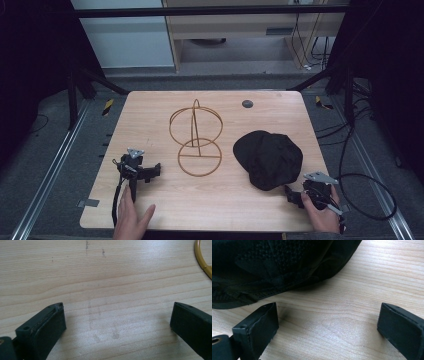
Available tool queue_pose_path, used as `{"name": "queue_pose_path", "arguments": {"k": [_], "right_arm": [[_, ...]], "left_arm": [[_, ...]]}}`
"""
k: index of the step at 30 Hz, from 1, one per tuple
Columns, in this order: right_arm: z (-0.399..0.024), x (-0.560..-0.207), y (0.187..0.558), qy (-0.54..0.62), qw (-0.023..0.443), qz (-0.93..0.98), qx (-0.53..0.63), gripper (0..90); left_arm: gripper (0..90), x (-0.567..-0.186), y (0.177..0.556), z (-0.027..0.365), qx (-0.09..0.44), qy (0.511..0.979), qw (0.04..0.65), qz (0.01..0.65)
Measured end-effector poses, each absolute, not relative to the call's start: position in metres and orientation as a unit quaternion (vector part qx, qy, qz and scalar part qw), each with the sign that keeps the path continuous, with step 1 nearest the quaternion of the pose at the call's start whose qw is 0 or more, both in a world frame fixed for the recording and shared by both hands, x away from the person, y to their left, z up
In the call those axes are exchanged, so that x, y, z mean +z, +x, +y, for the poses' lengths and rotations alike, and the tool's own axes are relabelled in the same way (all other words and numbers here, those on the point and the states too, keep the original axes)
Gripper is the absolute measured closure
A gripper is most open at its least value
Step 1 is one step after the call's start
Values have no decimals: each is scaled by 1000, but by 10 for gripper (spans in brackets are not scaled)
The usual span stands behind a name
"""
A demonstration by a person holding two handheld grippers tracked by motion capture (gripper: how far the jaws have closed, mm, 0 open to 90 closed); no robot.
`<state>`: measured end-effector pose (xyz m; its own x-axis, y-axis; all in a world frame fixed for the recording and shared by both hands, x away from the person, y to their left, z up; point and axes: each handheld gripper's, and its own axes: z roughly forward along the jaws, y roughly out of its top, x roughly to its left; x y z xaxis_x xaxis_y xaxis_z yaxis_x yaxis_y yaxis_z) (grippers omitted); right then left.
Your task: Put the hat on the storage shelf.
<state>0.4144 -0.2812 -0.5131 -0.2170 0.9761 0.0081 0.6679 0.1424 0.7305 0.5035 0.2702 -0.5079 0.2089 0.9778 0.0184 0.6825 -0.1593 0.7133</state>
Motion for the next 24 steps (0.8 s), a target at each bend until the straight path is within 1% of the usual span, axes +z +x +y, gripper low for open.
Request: {"name": "queue_pose_path", "arguments": {"k": [5,8,10,12,16,17,18,19,20,24], "right_arm": [[-279,-513,418,576,245,715,311,25],[-280,-510,418,580,236,713,316,73],[-281,-506,415,582,226,711,323,63],[-283,-499,410,573,231,717,322,79],[-285,-480,402,565,224,722,331,85],[-285,-468,401,558,220,727,334,83],[-285,-468,401,558,220,727,334,83],[-283,-454,402,549,219,733,337,81],[-283,-454,402,549,219,733,337,81],[-277,-426,411,530,217,747,338,79]], "left_arm": [[0,-508,503,271,249,720,296,576],[0,-508,503,272,247,724,297,572],[0,-508,504,271,248,721,298,575],[0,-508,505,271,247,723,296,573],[0,-508,504,272,246,726,297,569],[0,-508,504,272,246,726,297,569],[0,-508,504,272,246,726,297,569],[0,-508,504,272,246,726,297,569],[0,-508,504,272,246,726,297,570],[0,-508,505,271,247,725,297,570]]}}
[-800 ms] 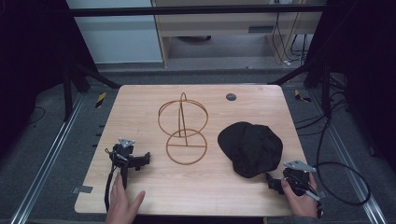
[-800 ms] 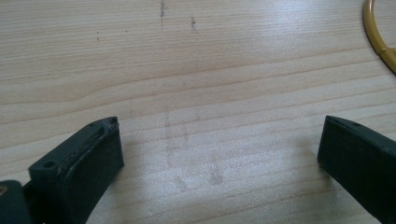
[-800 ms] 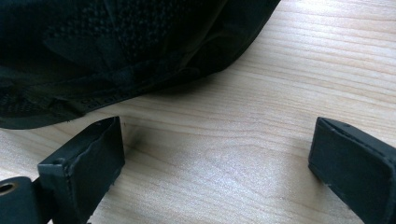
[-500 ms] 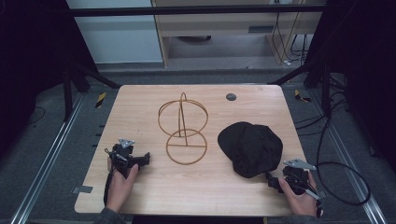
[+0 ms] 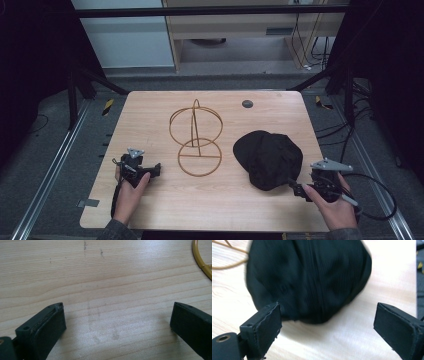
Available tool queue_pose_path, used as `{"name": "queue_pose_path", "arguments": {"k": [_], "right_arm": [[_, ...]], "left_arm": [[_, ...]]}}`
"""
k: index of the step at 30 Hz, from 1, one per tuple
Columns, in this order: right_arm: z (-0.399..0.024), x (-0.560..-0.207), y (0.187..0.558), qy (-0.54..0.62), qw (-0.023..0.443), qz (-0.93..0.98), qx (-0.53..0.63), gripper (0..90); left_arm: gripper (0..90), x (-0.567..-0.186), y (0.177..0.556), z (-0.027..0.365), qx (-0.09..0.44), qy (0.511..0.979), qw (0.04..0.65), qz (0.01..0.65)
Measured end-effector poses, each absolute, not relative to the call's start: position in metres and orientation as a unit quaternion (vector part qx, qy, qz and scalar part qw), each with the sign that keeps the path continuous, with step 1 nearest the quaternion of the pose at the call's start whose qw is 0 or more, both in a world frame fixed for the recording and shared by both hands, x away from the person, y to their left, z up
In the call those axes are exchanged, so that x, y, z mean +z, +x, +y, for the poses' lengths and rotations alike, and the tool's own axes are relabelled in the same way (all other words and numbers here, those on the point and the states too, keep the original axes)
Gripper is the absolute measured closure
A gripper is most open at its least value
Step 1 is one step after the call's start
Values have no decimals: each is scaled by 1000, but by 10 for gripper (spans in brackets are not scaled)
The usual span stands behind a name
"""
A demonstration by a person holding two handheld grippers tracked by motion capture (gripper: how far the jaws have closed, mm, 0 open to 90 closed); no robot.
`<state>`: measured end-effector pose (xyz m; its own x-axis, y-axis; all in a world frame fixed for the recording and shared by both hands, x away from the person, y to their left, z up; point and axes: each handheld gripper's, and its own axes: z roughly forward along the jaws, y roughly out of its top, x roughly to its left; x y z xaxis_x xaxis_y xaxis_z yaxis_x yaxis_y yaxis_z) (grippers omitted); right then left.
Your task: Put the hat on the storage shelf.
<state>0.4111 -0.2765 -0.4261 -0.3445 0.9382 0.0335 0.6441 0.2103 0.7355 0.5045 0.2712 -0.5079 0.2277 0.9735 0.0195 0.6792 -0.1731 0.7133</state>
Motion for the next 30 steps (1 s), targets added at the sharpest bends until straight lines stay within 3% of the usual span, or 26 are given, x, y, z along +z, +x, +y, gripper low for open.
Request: {"name": "queue_pose_path", "arguments": {"k": [12,26,30], "right_arm": [[-240,-375,461,495,201,783,320,66],[-228,-397,503,501,164,801,283,54],[-231,-402,507,502,144,805,282,137]], "left_arm": [[0,-508,504,268,248,723,297,573],[0,-508,503,265,245,727,298,567],[0,-508,503,264,245,729,299,565]]}}
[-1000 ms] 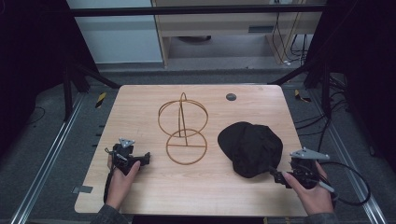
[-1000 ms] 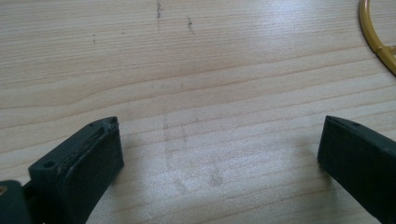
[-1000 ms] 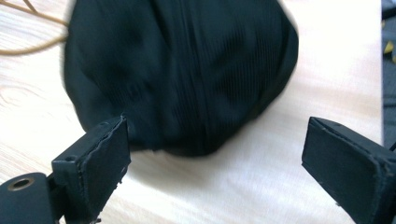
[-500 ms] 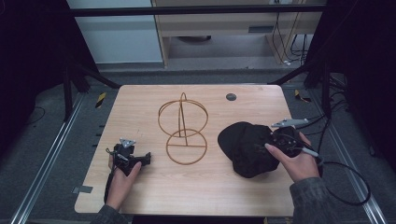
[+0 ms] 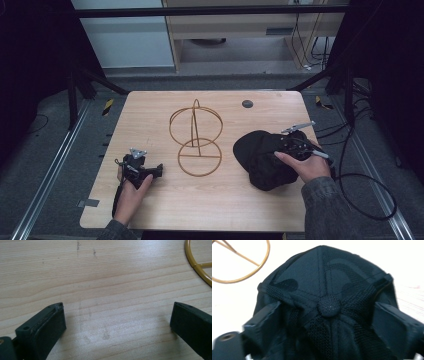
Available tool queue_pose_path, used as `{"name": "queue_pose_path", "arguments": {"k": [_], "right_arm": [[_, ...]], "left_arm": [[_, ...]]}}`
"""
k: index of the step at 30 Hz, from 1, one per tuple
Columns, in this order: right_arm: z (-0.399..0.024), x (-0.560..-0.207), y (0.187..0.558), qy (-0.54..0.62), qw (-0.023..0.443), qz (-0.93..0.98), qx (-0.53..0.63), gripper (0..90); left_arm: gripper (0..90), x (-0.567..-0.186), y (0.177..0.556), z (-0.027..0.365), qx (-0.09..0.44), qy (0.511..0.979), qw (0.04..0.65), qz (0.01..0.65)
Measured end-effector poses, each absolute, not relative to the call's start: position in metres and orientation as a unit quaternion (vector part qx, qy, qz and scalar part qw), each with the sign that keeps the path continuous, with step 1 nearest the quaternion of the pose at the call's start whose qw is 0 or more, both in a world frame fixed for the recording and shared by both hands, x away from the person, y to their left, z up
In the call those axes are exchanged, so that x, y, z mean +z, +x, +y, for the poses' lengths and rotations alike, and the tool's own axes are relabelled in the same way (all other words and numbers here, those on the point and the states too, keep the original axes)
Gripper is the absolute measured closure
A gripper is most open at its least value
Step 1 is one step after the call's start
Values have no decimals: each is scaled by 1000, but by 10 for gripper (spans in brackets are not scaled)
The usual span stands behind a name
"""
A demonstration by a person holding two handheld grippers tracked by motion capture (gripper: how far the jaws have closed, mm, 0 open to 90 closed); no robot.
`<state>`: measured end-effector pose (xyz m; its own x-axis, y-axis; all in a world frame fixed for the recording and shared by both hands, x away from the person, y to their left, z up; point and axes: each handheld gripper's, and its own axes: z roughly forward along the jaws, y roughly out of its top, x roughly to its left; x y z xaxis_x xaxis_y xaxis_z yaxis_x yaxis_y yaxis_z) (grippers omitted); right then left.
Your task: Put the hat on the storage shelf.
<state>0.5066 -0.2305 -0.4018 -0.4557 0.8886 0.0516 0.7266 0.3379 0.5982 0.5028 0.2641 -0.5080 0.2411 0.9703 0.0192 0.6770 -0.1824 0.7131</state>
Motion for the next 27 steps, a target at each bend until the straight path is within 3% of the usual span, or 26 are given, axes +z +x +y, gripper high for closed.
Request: {"name": "queue_pose_path", "arguments": {"k": [13,15,19,27], "right_arm": [[-242,-406,502,479,107,821,293,712],[-243,-406,502,479,101,820,298,768],[-244,-402,503,479,94,818,306,833],[-249,-378,504,501,69,787,354,862]], "left_arm": [[0,-508,502,263,244,730,299,564],[0,-508,502,263,244,730,299,564],[0,-508,502,263,244,731,299,563],[0,-508,502,263,244,731,299,563]]}}
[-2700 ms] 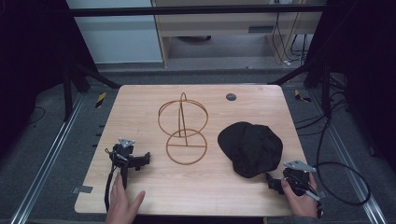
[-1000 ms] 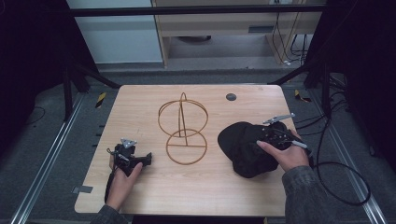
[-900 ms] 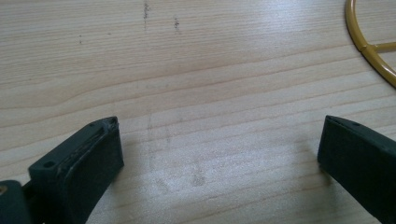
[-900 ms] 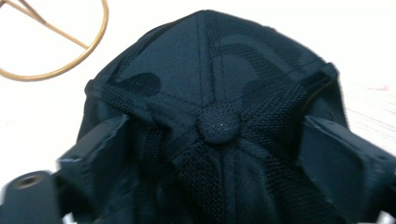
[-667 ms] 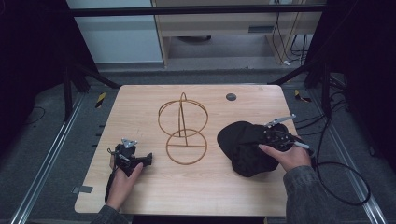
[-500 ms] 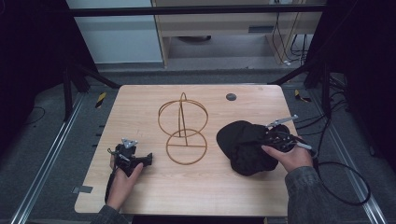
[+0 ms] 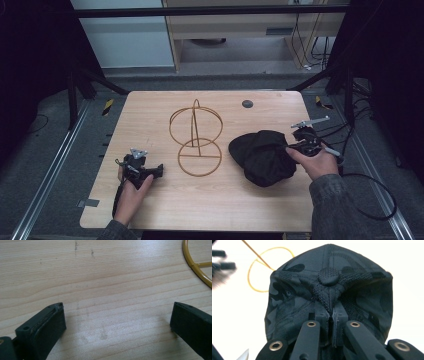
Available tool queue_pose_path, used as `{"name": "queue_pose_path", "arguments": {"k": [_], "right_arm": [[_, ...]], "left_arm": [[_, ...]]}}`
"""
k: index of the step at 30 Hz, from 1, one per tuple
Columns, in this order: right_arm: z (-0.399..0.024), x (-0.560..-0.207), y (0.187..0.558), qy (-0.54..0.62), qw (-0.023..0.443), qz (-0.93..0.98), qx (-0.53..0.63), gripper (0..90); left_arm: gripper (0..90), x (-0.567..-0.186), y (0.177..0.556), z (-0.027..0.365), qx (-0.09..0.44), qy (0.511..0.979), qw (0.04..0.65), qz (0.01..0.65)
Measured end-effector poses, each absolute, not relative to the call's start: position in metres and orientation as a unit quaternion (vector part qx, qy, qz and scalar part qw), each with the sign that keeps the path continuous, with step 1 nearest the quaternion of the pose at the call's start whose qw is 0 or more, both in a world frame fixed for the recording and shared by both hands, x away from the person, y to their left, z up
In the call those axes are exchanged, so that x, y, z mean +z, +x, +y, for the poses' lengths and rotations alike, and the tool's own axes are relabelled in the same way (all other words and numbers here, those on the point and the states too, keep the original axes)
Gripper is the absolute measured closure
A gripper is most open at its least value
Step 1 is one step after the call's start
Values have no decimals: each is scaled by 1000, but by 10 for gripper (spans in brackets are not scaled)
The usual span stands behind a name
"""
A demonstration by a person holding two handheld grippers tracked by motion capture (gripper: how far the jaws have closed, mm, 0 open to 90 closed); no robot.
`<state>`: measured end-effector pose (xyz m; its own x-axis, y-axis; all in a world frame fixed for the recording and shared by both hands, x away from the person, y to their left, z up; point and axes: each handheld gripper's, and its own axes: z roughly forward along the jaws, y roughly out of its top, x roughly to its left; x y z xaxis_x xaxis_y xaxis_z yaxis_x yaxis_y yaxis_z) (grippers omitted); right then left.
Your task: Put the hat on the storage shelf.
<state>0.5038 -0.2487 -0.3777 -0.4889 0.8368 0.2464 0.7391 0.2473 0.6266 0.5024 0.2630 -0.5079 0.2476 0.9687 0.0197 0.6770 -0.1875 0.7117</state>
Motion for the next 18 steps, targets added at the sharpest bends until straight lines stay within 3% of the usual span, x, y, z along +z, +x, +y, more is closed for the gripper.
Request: {"name": "queue_pose_path", "arguments": {"k": [10,18], "right_arm": [[-250,-340,497,503,84,758,406,863],[-244,-296,490,483,124,744,445,864]], "left_arm": [[0,-508,502,263,244,731,299,563],[0,-508,502,263,244,731,299,563]]}}
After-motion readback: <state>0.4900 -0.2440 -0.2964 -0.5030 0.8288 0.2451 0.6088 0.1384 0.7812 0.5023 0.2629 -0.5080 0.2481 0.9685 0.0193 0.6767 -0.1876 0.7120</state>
